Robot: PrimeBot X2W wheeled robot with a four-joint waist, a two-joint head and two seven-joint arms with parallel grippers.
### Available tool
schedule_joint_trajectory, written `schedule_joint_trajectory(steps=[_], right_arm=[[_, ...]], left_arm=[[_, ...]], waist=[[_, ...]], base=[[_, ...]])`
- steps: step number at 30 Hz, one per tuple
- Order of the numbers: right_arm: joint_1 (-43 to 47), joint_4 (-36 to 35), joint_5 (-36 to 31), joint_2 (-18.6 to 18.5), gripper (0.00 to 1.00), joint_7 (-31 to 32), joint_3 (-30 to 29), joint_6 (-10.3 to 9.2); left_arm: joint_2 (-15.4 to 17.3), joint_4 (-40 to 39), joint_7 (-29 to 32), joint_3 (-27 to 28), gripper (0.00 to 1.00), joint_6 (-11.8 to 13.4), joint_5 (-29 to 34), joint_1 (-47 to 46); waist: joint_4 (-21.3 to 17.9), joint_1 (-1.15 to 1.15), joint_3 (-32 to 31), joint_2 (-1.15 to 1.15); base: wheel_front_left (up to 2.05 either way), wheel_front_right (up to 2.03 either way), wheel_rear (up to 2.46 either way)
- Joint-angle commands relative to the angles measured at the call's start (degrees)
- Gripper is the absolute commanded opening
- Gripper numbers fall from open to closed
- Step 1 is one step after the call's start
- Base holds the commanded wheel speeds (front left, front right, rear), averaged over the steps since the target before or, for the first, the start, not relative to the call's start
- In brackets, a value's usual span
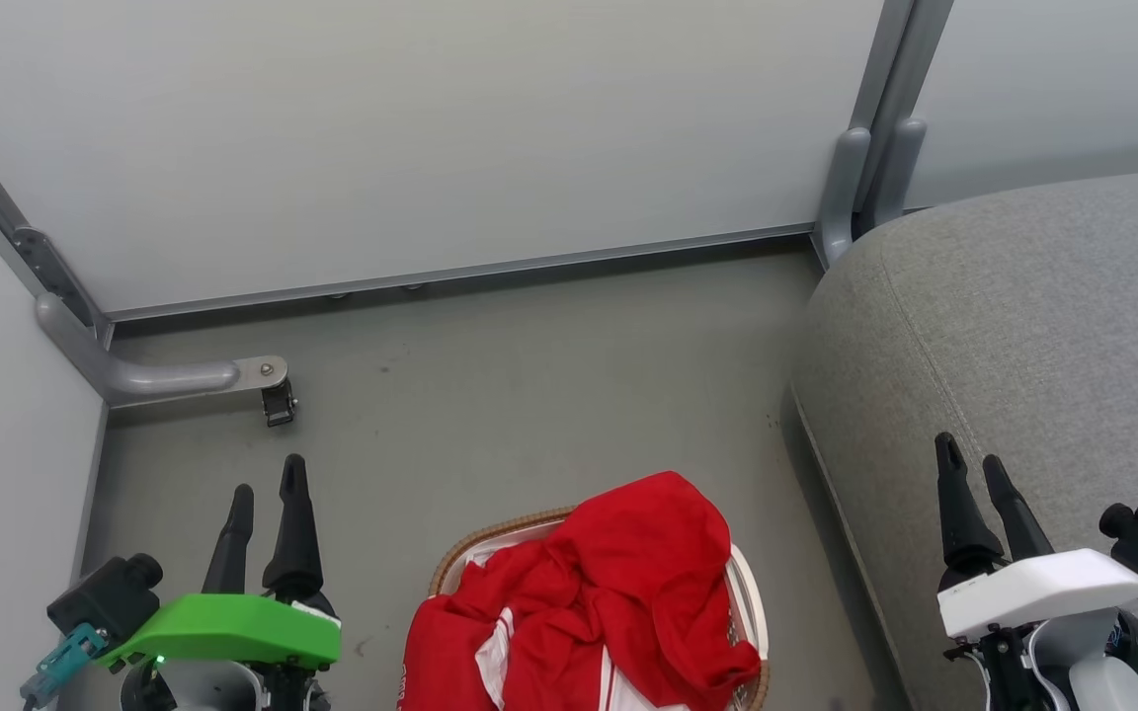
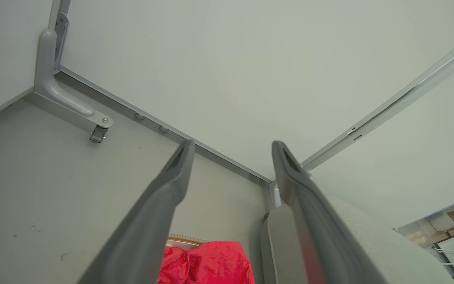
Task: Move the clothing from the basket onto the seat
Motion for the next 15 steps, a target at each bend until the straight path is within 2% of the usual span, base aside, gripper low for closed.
schedule_joint_trajectory(steps=[1,15], right_arm=[[0.2,-0.6,-2.1,-0.4,1.0,-0.7,0.2,0.0],[0.7,0.2,-12.6,-0.5,1.0,-2.9,1.9,0.01]], left_arm=[[0.4,-0.5,-0.6,-0.1,1.0,0.2,2.1,0.1],[0.5,1.9,-2.8,-1.6,1.0,0.8,11.7,0.9]], waist=[[0.0,0.0,0.0,0.06],[0.3,0.0,0.1,0.07]], base=[[0.0,0.0,0.0],[0.0,0.0,0.0]])
